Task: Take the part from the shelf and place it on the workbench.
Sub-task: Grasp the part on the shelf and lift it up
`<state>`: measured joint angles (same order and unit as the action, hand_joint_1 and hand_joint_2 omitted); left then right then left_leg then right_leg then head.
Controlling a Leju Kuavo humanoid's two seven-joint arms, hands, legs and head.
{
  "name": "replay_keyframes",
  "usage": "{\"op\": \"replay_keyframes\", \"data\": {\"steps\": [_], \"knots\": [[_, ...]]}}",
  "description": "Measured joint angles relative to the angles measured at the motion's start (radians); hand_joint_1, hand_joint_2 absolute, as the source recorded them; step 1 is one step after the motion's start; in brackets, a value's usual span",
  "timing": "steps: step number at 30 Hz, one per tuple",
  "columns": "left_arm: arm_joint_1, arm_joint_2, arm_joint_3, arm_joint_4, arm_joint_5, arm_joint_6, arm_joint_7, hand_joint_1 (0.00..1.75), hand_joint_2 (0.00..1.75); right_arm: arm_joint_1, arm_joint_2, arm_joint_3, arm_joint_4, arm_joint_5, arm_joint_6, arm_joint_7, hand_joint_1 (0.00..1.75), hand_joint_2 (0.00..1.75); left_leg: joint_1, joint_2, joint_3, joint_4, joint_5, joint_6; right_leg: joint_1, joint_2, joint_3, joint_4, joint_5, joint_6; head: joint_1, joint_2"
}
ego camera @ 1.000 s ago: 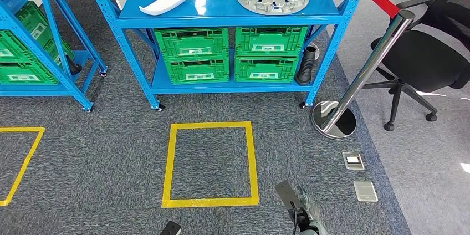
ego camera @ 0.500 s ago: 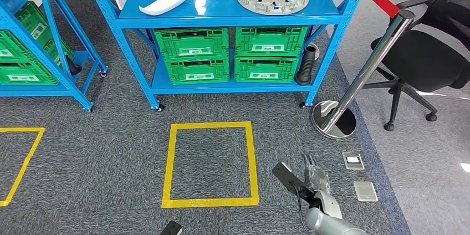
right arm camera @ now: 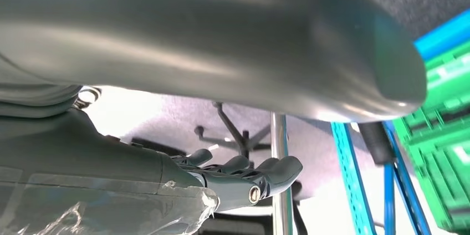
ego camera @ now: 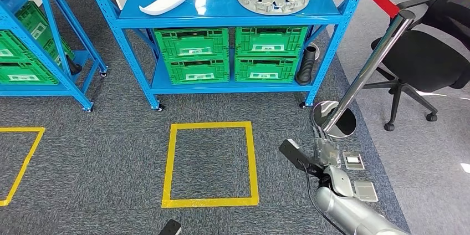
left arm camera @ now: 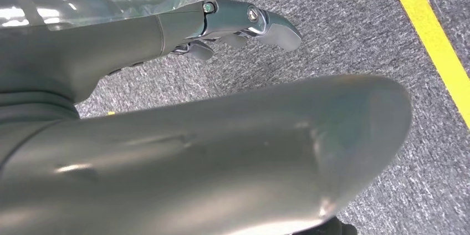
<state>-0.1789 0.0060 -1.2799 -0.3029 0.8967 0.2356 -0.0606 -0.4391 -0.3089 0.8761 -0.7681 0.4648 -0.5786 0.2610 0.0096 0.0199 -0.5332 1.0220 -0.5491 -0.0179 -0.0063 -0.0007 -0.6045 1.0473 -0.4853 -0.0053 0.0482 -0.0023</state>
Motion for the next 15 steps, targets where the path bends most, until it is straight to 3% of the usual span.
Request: {"op": "replay_keyframes", "data": {"steps": [15], "knots": [[0.002,-0.001,0.022,0.000,-0.026,-0.003,0.003,0.00,0.00,-0.013,-0.097,-0.118,-0.233,0.172,0.094,0.119,0.00,0.00,-0.001,0.000,0.000,0.000,0.000,0.000,-0.001,0.000,0.000,0.000,0.000,0.000,0.000,0.000]]}}
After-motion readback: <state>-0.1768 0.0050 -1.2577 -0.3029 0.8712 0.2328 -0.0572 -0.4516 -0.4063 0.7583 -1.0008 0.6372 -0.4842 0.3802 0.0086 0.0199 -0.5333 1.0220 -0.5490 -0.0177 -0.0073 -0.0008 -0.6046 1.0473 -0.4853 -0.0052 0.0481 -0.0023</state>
